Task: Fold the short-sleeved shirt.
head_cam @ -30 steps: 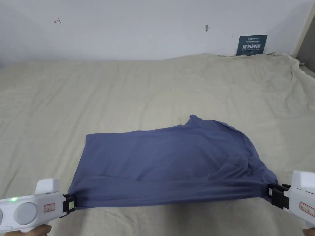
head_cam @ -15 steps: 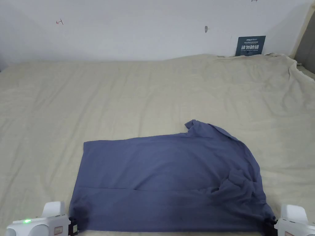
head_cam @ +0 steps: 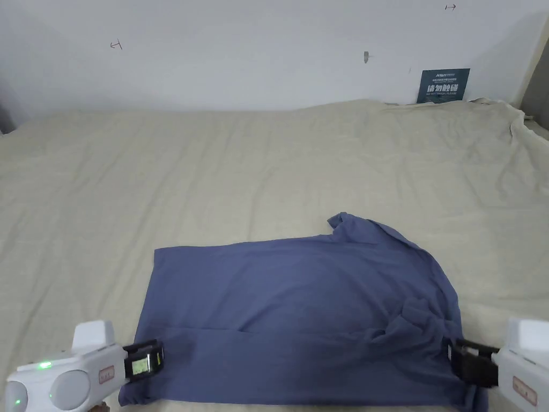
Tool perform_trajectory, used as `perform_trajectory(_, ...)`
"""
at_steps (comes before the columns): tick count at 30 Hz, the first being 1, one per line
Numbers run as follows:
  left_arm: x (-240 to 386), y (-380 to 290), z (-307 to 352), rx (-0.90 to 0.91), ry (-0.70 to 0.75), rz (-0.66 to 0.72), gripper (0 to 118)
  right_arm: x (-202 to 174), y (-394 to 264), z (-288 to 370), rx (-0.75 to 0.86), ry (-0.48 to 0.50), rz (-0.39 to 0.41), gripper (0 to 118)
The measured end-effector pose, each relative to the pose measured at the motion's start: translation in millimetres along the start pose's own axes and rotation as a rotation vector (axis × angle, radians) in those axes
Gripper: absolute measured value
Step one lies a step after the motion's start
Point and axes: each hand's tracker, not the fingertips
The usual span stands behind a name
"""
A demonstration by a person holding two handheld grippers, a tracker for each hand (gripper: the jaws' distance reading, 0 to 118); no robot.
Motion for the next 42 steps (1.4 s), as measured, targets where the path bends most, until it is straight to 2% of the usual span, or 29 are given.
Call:
perform_trajectory(5,13.9,32.7,50.5,0.244,-0.026,-0.025,111,-17.2,43.5,47.3,0.209,0.027,0.031,95)
perform_trajectory(8,23.4,42.1,68.3,0.334,-0.005,-0.028,116,-28.5,54.4,63.0,0.287,0.005,0.059,94)
perform_trajectory(10,25.8,43.8,73.1,0.358,-0.008,-0.036,114,-34.8,56.1,68.1,0.319,-0.016,0.064,91)
perform_trajectory(11,27.8,42.5,75.1,0.400,0.000,-0.030,109,-37.4,56.3,70.0,0.332,-0.016,0.067,85)
perform_trajectory(13,30.8,38.8,79.2,0.462,-0.011,-0.030,79,-40.6,55.4,71.2,0.366,-0.021,0.071,45)
perform_trajectory(14,31.1,37.2,79.9,0.470,-0.024,-0.037,54,-42.6,54.9,72.1,0.377,-0.022,0.071,17)
perform_trajectory(15,32.6,36.2,80.8,0.471,-0.031,-0.045,18,-43.8,54.8,72.2,0.383,-0.019,0.073,0)
perform_trajectory(16,35.0,35.5,81.0,0.471,-0.036,-0.052,18,-43.0,55.1,69.4,0.392,-0.015,0.078,0)
perform_trajectory(18,38.6,35.4,78.1,0.468,-0.038,-0.066,4,-43.3,56.2,68.9,0.397,-0.002,0.102,0)
perform_trajectory(20,38.4,38.2,73.5,0.440,-0.057,-0.065,0,-45.3,57.1,63.6,0.405,-0.007,0.100,0)
perform_trajectory(27,35.3,70.0,35.5,0.359,-0.084,-0.060,0,-48.0,76.4,42.4,0.394,0.006,0.107,0)
perform_trajectory(37,11.8,175.6,-92.7,0.122,-0.102,-0.048,0,-55.2,109.7,-11.8,0.360,0.000,0.111,0)
perform_trajectory(38,9.6,185.0,-107.2,0.087,-0.103,-0.049,4,-55.6,111.8,-18.9,0.355,0.000,0.110,0)
perform_trajectory(40,2.8,200.5,-138.8,0.018,-0.090,-0.039,29,-57.7,116.2,-31.5,0.336,-0.003,0.109,0)
perform_trajectory(42,-3.9,210.4,-167.3,-0.032,-0.082,-0.017,70,-60.0,119.0,-44.1,0.321,-0.010,0.113,0)
